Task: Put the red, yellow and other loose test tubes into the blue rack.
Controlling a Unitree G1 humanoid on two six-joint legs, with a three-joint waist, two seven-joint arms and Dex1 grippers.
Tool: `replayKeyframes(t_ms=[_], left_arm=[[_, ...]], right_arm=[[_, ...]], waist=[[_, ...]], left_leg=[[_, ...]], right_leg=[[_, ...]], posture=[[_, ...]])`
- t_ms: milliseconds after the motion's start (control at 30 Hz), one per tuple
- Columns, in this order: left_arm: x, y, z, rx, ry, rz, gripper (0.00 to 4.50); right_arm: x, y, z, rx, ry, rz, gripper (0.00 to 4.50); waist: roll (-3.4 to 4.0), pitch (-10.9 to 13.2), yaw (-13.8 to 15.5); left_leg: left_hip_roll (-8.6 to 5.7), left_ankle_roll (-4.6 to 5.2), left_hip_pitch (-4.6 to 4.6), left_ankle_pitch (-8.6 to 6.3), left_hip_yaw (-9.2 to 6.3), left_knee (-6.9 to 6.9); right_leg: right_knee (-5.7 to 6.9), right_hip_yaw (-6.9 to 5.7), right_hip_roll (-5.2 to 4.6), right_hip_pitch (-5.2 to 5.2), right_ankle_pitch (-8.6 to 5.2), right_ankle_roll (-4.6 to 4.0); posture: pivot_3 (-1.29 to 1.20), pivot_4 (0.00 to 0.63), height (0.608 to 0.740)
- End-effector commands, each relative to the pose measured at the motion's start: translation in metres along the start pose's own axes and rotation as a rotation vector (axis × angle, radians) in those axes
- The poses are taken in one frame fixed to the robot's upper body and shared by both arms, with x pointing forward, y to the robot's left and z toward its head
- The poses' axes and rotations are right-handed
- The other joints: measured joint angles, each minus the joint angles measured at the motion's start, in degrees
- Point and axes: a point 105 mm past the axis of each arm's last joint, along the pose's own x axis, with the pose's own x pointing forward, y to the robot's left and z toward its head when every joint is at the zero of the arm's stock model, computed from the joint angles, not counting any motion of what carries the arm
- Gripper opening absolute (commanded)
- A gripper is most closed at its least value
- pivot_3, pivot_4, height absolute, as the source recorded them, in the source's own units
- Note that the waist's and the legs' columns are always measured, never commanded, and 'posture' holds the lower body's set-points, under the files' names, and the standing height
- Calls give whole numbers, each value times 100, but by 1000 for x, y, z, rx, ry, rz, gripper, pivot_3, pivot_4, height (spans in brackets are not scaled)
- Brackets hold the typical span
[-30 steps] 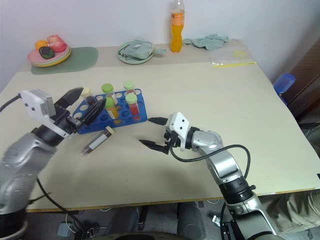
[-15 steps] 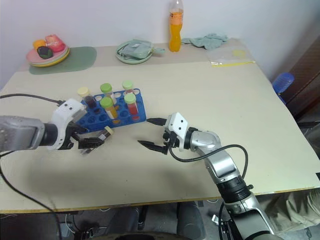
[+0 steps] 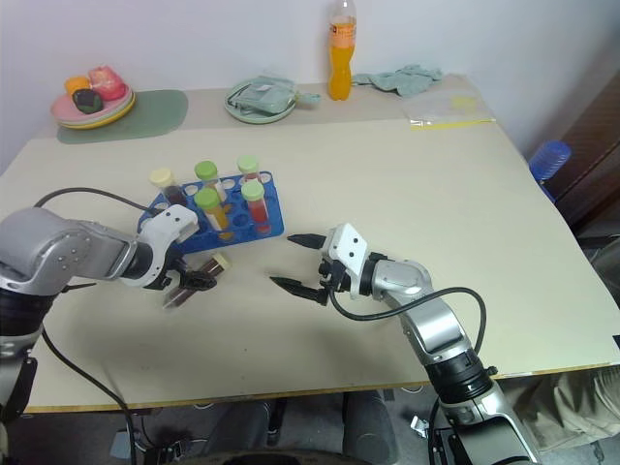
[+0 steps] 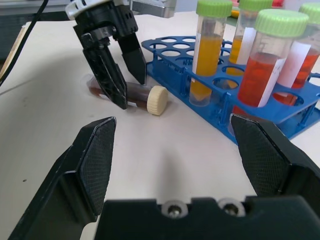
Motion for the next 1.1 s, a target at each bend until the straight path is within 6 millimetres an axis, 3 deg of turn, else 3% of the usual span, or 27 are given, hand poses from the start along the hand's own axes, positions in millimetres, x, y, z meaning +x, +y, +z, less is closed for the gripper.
replayKeyframes(t_ms=[33,167,333,433,500,633,733,867,1100], left_arm=[[-3,2,3,38,-25,22,3099],[-9,1,-3,69,-25,10,1137],[-31,-5,-4,132,-168,-60,1137],[-65,-11,7,232,-501,-97,1137],[-92,-3,13,303,-775,41,1137],[-111,16,4,75,-1004,100,1137],[-114,42,10,-70,-1120,337,1137],[-112,52,19,-168,-1254,599,1137],[-70,38,29,-160,-1298,751,1137]], right_arm=[[0,2,15,-35,-47,2,4033],[1,1,15,-37,-47,8,4033],[0,1,15,-45,-45,14,4033],[-1,0,14,-47,-42,16,4033],[-1,1,14,-46,-41,20,4033],[0,2,15,-40,-55,40,4033],[3,4,20,-42,-80,61,4033],[7,4,20,-50,-82,84,4033],[10,4,20,-58,-84,83,4033]], waist=[[0,0,2],[0,0,-7],[1,0,-14],[2,1,-15],[4,1,14],[-1,-2,70],[-7,-6,96],[-13,-10,59],[-15,-11,46]], left_leg=[[0,0,0,0,0,0],[0,0,0,0,0,0],[2,0,0,0,2,-2],[8,0,-4,0,6,-5],[18,0,-5,0,10,-5],[15,4,-3,-3,7,-2],[5,5,0,-3,-6,9],[-5,5,1,-3,-5,10],[-8,4,1,-3,11,10]], right_leg=[[0,0,0,0,0,0],[0,0,-1,0,0,0],[0,3,-1,-3,0,-1],[-2,8,-5,-10,0,-2],[-4,9,-15,-11,1,-5],[-15,1,-20,3,2,-6],[-14,-9,-23,17,3,-2],[-10,-10,-20,17,5,0],[-8,-9,-16,14,5,0]], posture=[[0,150,740],[0,150,740],[0,150,740],[0,150,740],[0,150,740],[0,150,740],[0,150,740],[0,150,740],[0,150,740]])
